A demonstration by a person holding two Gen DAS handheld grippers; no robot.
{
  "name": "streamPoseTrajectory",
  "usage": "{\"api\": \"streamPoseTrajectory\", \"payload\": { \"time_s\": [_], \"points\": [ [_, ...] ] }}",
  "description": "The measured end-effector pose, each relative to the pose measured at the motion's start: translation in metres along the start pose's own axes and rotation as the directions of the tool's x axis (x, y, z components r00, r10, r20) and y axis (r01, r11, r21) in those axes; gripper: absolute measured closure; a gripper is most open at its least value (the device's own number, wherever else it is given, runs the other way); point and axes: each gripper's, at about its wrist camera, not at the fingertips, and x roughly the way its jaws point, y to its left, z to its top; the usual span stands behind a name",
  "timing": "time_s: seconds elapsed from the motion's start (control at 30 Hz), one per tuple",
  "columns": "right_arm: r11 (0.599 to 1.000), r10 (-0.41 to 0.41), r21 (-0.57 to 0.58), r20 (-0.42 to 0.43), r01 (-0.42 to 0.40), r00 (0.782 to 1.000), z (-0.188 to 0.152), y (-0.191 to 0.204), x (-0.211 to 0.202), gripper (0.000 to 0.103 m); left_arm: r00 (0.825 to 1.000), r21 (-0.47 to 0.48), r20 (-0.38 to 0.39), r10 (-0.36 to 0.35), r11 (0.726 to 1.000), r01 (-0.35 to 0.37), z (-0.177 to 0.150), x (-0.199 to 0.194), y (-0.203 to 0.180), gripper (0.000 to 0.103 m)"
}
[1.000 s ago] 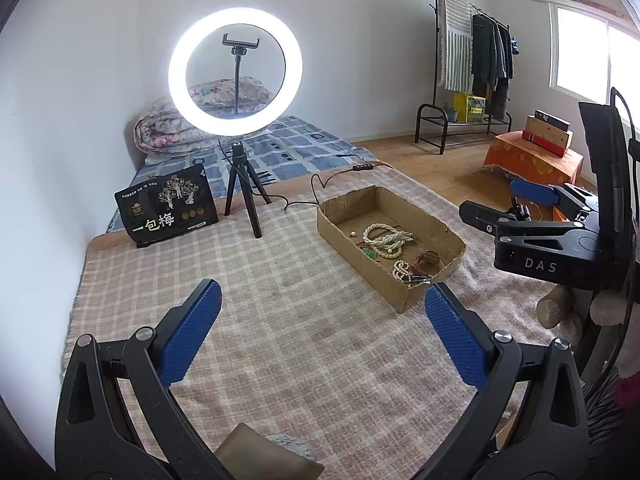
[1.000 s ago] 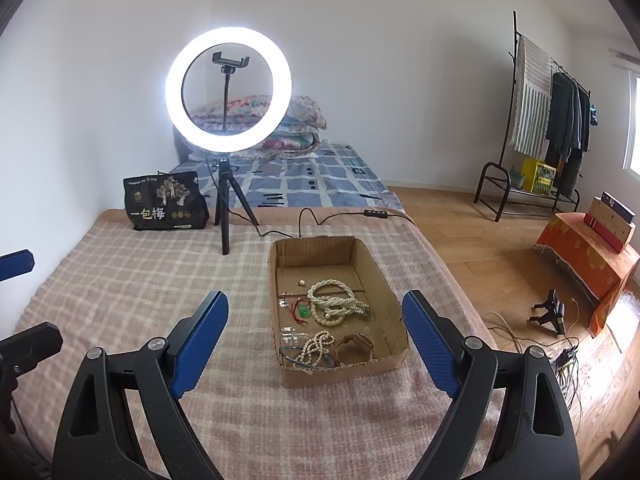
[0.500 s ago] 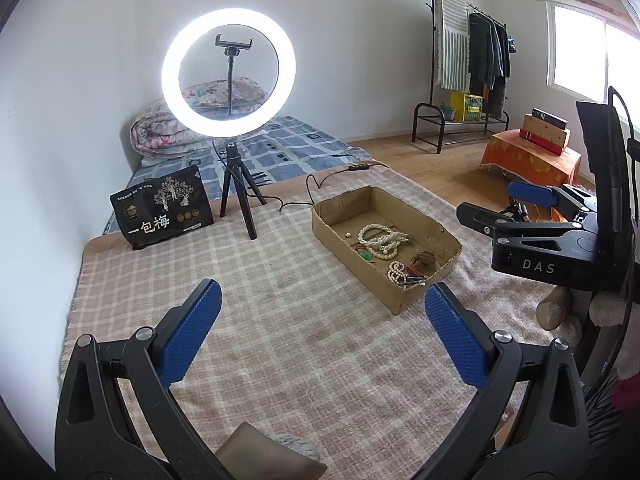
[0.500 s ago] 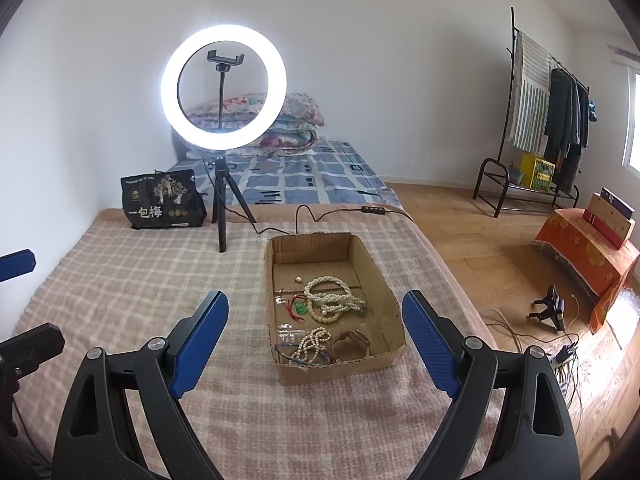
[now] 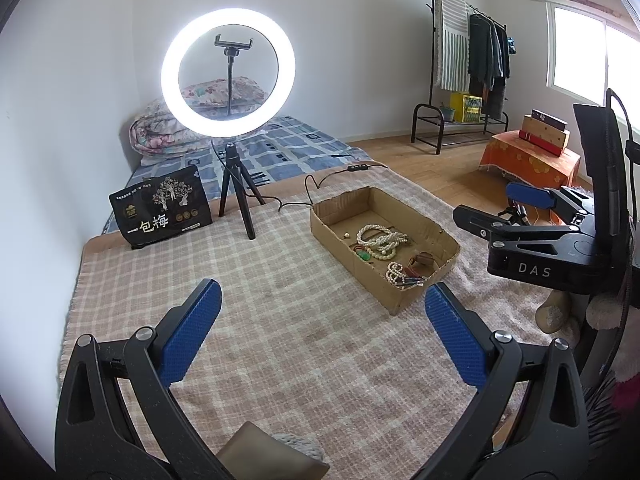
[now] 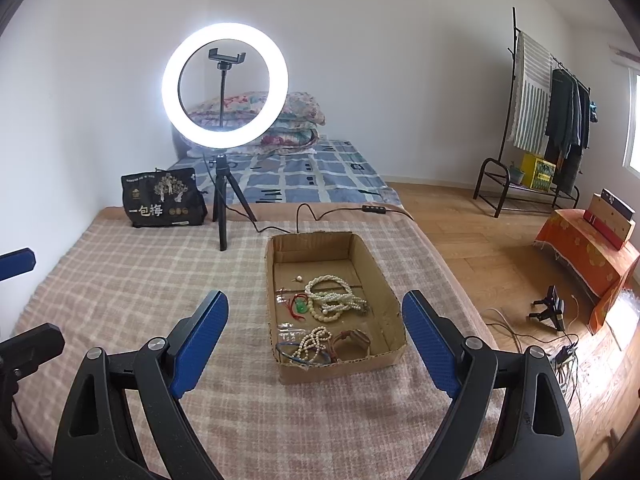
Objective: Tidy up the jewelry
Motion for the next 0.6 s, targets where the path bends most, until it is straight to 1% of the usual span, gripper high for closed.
{"api": "streamPoseTrajectory", "payload": {
  "time_s": [0.6],
  "points": [
    [1.0, -0.005, 0.002, 0.0, 0.005, 1.0, -0.0004, -0.0015, -0.0012, 0.014, 1.0, 0.001, 0.001, 0.002, 1.0, -0.002, 0.0005, -0.0006, -0.0013, 0.0]
  ]
}}
